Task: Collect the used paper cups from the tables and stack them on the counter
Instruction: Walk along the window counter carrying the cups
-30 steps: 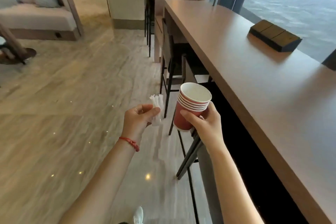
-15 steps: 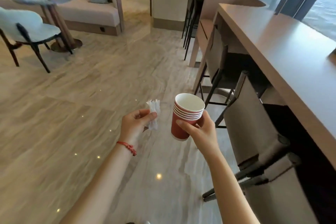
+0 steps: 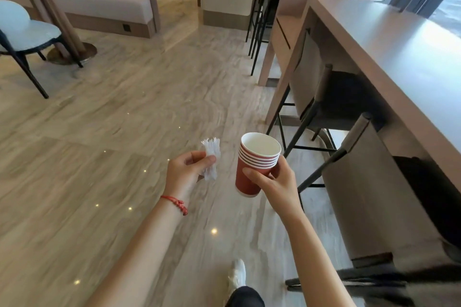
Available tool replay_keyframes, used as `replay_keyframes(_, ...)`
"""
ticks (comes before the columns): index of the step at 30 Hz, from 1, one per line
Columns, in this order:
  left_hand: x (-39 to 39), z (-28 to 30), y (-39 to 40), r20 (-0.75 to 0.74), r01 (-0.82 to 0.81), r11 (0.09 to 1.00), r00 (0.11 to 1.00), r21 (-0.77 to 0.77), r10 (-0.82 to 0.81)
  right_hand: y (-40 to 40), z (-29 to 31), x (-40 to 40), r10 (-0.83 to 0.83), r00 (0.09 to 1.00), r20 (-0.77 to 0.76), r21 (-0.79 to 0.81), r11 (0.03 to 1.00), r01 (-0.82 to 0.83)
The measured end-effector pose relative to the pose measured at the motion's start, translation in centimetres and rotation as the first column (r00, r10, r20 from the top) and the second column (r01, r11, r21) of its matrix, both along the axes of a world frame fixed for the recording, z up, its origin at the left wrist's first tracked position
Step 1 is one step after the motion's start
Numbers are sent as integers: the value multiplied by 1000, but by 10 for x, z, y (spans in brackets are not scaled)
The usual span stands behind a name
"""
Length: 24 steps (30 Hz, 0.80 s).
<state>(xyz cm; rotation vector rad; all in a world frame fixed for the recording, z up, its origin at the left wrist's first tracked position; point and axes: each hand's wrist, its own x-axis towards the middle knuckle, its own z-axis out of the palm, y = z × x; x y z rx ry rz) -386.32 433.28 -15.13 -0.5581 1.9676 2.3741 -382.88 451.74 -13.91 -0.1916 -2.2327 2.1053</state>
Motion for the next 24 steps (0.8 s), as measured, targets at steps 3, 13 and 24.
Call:
replay_keyframes(3, -40, -8, 5, 11, 8, 1000, 1000, 0, -8, 4, -6, -42, -4, 1000, -2, 9, 1000, 4)
replay_keyframes(13, -223, -10, 32, 22, -19, 999, 1000, -45, 20, 32, -5, -236, 58, 998, -20, -41, 997, -58)
replay_keyframes(24, -419, -14, 32, 39, -74, 996, 996, -47, 76, 34, -14, -434, 98, 995, 33, -37, 995, -97)
